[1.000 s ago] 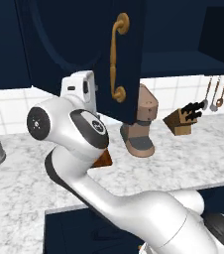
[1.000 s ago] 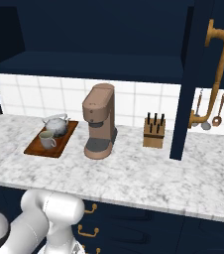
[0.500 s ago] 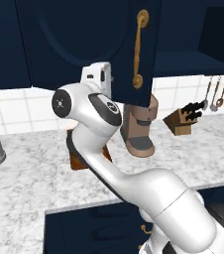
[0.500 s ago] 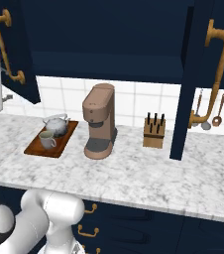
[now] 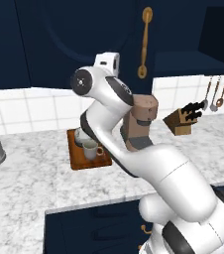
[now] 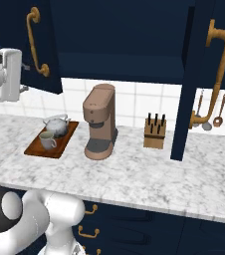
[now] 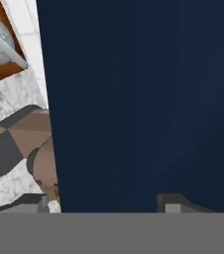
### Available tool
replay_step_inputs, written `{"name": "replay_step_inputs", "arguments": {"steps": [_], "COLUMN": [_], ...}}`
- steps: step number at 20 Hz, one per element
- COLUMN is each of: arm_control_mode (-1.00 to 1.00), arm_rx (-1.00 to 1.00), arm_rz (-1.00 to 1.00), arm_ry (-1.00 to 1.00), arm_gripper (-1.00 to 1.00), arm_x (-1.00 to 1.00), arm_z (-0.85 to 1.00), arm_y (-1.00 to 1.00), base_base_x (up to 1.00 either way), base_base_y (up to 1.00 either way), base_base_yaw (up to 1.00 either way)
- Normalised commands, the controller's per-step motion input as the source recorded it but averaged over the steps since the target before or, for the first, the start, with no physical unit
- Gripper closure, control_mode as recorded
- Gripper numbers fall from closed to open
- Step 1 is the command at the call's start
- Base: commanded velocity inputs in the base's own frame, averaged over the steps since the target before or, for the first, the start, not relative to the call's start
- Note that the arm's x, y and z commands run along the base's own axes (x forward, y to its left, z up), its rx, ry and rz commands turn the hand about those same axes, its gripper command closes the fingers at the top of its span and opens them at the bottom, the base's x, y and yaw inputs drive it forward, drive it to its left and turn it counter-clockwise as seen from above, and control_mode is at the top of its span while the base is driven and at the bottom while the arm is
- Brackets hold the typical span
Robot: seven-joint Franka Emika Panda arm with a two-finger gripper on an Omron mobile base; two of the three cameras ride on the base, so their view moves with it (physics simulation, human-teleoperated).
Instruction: Pick the kettle from the counter and place it on the tray. Then pick the mug from the cabinet and place it on the tray. Then close the cabinet doors.
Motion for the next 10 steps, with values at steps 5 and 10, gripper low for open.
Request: {"name": "replay_step_inputs", "arguments": {"steps": [5,10], "arm_control_mode": [-1.0,-1.0], "arm_rx": [0.09,0.03], "arm_rz": [0.21,0.27], "arm_ry": [0.0,0.0], "arm_gripper": [-1.0,-1.0], "arm_x": [0.65,0.57], "arm_z": [-0.12,-0.17], "arm_y": [-0.48,-0.31], "base_base_x": [0.0,0.0], "base_base_y": [0.0,0.0], "base_base_yaw": [0.0,0.0]}}
